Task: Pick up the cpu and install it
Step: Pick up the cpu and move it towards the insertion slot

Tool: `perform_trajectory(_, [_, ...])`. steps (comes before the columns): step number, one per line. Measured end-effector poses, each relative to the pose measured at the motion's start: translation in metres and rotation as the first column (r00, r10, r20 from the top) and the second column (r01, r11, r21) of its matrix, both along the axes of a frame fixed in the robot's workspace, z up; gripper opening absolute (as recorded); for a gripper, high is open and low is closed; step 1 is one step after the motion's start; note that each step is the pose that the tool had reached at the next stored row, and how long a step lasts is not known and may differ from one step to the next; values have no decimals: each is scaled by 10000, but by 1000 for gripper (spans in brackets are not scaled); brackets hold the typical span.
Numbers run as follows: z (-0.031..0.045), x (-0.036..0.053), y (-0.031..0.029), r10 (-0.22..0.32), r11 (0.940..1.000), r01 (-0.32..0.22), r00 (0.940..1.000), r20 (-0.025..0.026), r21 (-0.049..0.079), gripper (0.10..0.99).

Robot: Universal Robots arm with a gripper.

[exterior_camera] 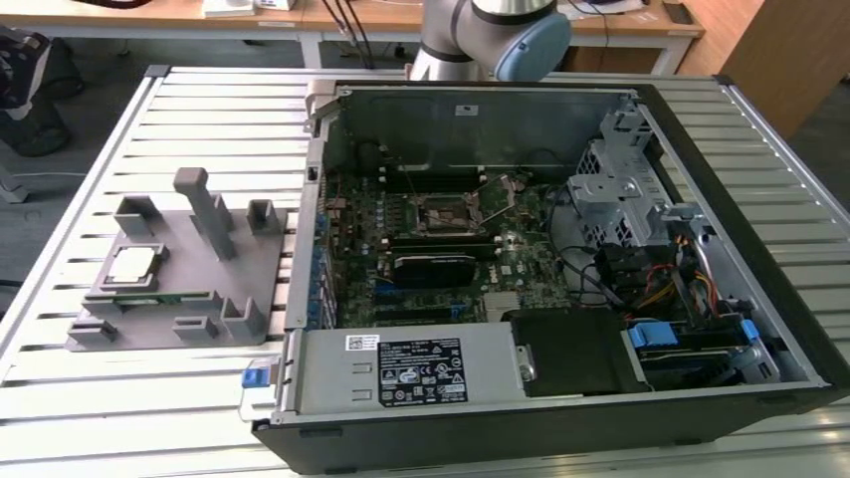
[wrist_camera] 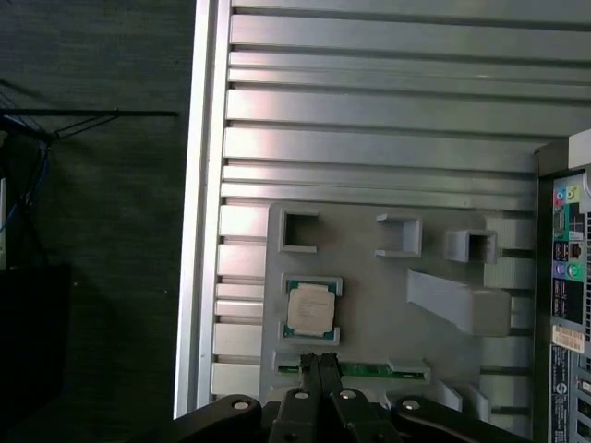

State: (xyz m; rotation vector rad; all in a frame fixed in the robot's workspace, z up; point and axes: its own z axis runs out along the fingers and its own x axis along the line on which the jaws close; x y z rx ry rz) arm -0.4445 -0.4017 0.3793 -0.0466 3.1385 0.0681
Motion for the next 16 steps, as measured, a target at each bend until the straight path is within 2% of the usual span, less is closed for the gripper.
perform_trajectory(4, [-73,1,-20,4,10000,-4,10000,-23,0,106])
perform_trajectory(12, [-219,8,-31,59,10000,-59,10000,-24,7,114])
perform_trajectory(15, [-273,9,-33,336,9994,-336,9994,-23,7,290])
perform_trajectory(16, [-291,8,-33,399,9992,-399,9992,-24,7,290])
